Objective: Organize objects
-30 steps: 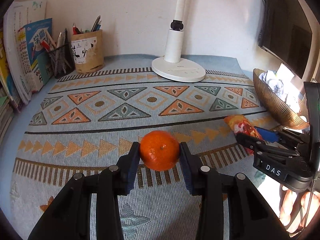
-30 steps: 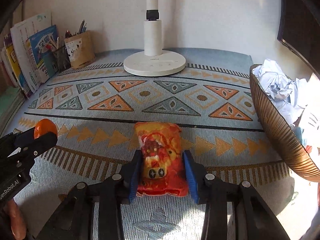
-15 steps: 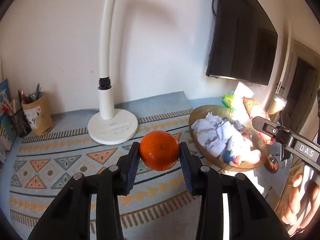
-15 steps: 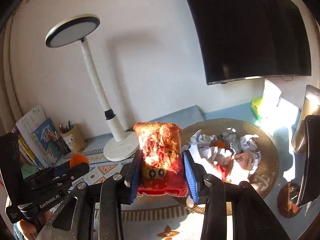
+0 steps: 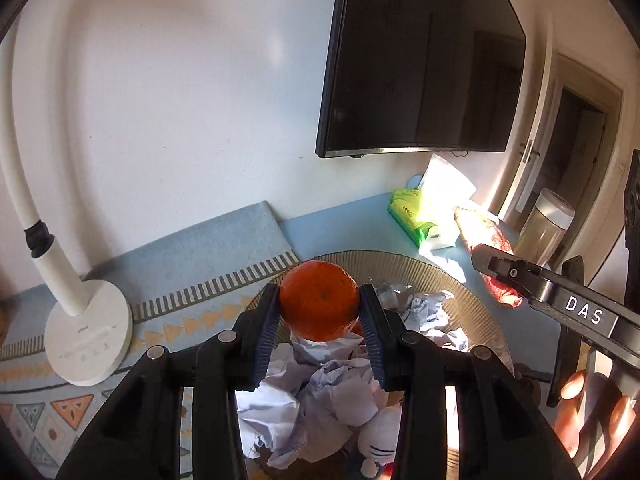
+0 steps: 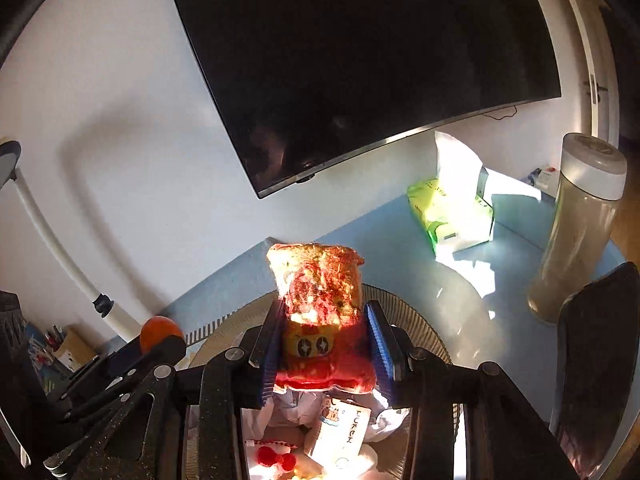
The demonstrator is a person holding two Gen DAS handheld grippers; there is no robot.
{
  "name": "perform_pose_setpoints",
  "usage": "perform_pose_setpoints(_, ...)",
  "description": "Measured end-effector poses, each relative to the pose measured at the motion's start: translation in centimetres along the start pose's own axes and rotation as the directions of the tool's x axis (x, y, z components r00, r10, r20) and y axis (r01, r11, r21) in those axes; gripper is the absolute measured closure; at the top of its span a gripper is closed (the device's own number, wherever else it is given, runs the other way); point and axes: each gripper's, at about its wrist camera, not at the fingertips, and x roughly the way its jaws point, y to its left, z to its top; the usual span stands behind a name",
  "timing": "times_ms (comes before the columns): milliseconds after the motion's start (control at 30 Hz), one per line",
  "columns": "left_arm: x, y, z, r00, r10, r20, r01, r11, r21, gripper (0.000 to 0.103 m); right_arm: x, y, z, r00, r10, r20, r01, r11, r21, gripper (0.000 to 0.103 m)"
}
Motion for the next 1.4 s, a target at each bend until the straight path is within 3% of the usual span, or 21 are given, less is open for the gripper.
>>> perform_pose_setpoints(67,0.9,-0.3,-0.2,1.0,-0.011,-0.008,0.012,1.0,0.002,0.056,1.0,-0.3,0.0,1.0,-0.003,-0.015,0.003,1.0,0.008,0.061)
perform_pose_setpoints(133,1.1,-0.3,-0.2,1.0,0.01,0.006,-0.01,1.0,0.01,0.014,2.0,-0.7,-0.2,0.999,-0.017,-0.046,0.017,1.0,0.007,0.036)
perform_pose_setpoints(167,0.7,-0.1,-0.4,1.0,0.008,0.027,-0.008,1.0,0.006,0.01,2.3,-0.9,-0.4,0.998,-0.02,-0.053,0.02,1.0,0.009,0.036)
perform_pose_setpoints(267,-0.8,0.6,-0.6,0.999,-0.027,0.031,0.028,0.999,-0.022,0.01,2.0,-1.1,-1.2,0.999,0.0,-0.052,0.0,1.0,-0.003,0.036)
perform_pose_setpoints(367,-3.0,1.9,-1.0,0.999,-0.009,0.049,0.011,0.999,-0.043,0.01,0.9,-0.7,-1.8,0.999,0.009,-0.047,-0.009,1.0,0.0,0.036)
perform_pose_setpoints(467,-6.3,3.5,-2.0,0.997,0.028,0.075,-0.023,0.998,-0.065,0.01,-1.0,0.9,-2.2,1.0,0.018,-0.025,-0.019,1.0,-0.019,0.036)
perform_pose_setpoints(567,-10.9,5.7,-3.3,0.988,0.107,0.11,-0.099,0.992,-0.078,0.01,-3.9,3.9,-3.0,0.997,0.079,-0.008,-0.08,0.995,-0.062,0.036)
perform_pose_setpoints(700,-18.2,10.1,-5.6,0.96,0.235,0.154,-0.208,0.963,-0.171,0.009,-7.2,10.3,-5.1,0.983,0.182,-0.017,-0.182,0.97,-0.161,0.036)
perform_pose_setpoints(933,-28.1,16.6,-9.7,0.877,0.458,0.146,-0.405,0.868,-0.288,0.007,-9.0,21.0,-10.7,0.955,0.277,-0.102,-0.295,0.902,-0.314,0.036)
perform_pose_setpoints(1067,-28.9,19.5,-13.5,0.852,0.519,0.07,-0.48,0.827,-0.292,0.005,-7.4,24.2,-13.7,0.951,0.269,-0.156,-0.308,0.883,-0.354,0.036)
perform_pose_setpoints(1267,-23.2,23.0,-19.6,0.867,0.49,-0.096,-0.494,0.815,-0.303,0.005,-2.0,25.1,-18.4,0.962,0.168,-0.217,-0.244,0.884,-0.399,0.036)
perform_pose_setpoints(1400,-20.1,23.8,-22.3,0.853,0.492,-0.172,-0.521,0.794,-0.314,0.006,2.1,24.1,-21.3,0.952,0.102,-0.288,-0.217,0.888,-0.405,0.036)
